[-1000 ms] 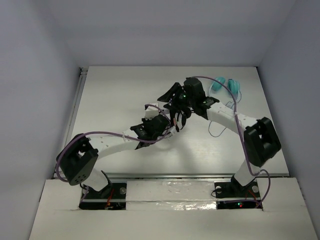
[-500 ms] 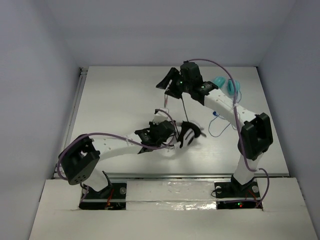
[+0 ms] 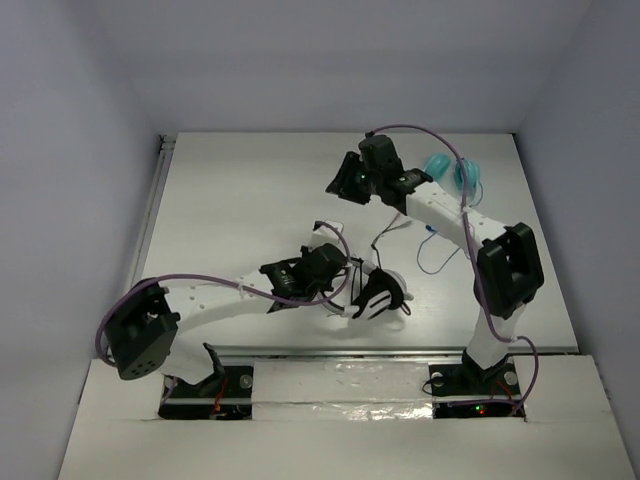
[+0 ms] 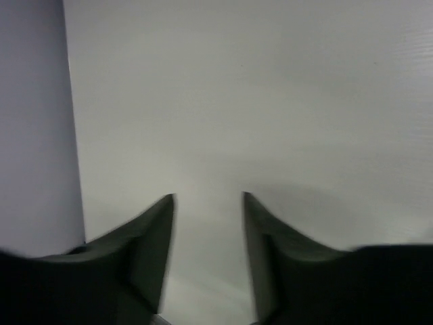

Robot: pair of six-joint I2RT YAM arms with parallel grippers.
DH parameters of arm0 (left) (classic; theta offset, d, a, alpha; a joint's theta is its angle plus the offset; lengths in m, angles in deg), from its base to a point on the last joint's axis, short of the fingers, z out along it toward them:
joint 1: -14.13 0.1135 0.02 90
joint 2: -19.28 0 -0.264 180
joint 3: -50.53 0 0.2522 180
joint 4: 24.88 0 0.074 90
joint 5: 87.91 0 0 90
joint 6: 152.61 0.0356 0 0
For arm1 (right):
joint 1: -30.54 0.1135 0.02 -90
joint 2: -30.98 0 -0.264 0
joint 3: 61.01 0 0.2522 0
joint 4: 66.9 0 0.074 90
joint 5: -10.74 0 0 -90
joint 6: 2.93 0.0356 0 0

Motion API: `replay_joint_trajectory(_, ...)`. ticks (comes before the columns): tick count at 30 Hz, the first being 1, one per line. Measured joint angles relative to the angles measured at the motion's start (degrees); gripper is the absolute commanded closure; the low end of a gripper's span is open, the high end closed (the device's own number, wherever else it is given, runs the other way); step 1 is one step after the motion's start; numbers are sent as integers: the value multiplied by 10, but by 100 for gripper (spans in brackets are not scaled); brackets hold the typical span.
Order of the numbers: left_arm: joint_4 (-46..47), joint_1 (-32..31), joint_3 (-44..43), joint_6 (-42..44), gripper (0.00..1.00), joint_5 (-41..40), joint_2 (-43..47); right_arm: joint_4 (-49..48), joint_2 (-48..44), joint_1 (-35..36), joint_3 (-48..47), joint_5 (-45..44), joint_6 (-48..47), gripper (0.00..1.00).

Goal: Wrap the headphones

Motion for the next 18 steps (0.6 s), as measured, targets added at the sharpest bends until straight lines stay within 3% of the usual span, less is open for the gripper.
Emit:
replay_joint_trajectory(3, -20, 0, 0, 1, 100, -3, 27, -5, -30, 0, 26, -15, -36, 89)
replay_joint_trajectory(5, -32, 0, 0, 2, 100, -5, 45, -14, -67, 0, 52, -30, -63, 100)
replay_joint_trajectory(10, -68, 0, -16, 14, 100, -5, 88, -64, -181, -8, 133, -40, -132, 100)
replay_joint_trajectory(18, -88, 2, -55, 28, 100, 49, 131, -223, -381, -43, 363, -7, -152, 100)
